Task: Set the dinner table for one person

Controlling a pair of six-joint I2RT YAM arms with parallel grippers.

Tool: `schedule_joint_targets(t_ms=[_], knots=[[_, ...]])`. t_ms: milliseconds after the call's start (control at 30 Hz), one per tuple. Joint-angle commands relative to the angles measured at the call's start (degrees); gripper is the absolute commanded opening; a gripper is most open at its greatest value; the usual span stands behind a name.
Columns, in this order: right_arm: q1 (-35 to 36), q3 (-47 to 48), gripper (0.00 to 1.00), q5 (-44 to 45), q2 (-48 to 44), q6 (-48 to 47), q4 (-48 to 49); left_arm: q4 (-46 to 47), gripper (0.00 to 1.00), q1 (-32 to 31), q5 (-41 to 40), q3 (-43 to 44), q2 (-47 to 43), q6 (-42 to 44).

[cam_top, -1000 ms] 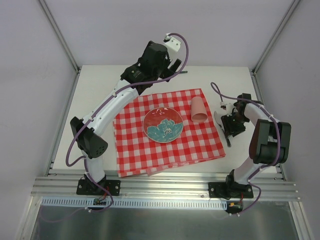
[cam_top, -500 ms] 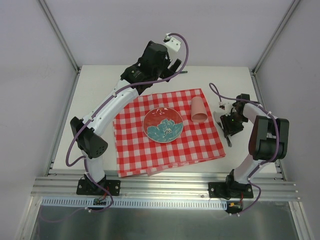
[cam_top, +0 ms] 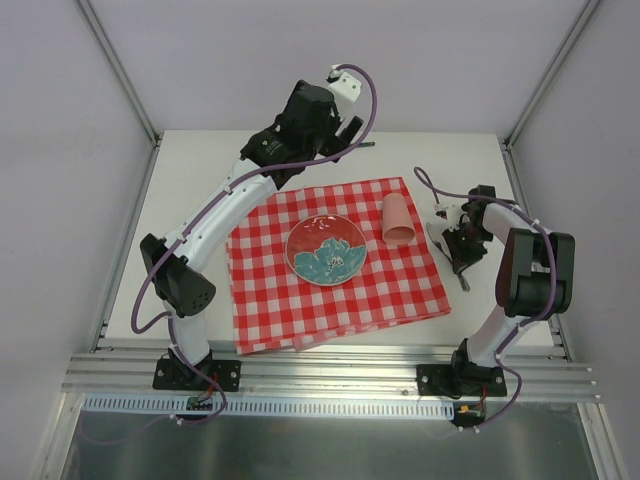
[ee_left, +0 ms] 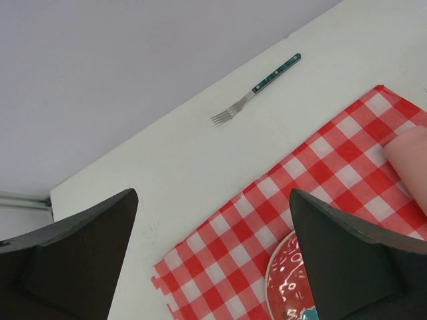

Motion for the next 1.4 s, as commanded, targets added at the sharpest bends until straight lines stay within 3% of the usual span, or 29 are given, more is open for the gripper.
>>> schedule_joint_targets(t_ms=[0,333,1367], knots=[[1.02,1.17,0.11,-3.41,1.73,-0.14,-1.47,1.69,0.99,-0.73,-0.97,2.07,-0.09,-0.30],[1.02,2.49,0.01,-4.46,0.76,1.44,-2.35,1.60,0.99,-0.73,-1.23,1.89,-0.35,-0.21],[0.84,2.75,0.00,-4.99,-0.56,3.02,-3.49,1.60,0.99,-0.64,-0.97,2.42,0.35,-0.57]])
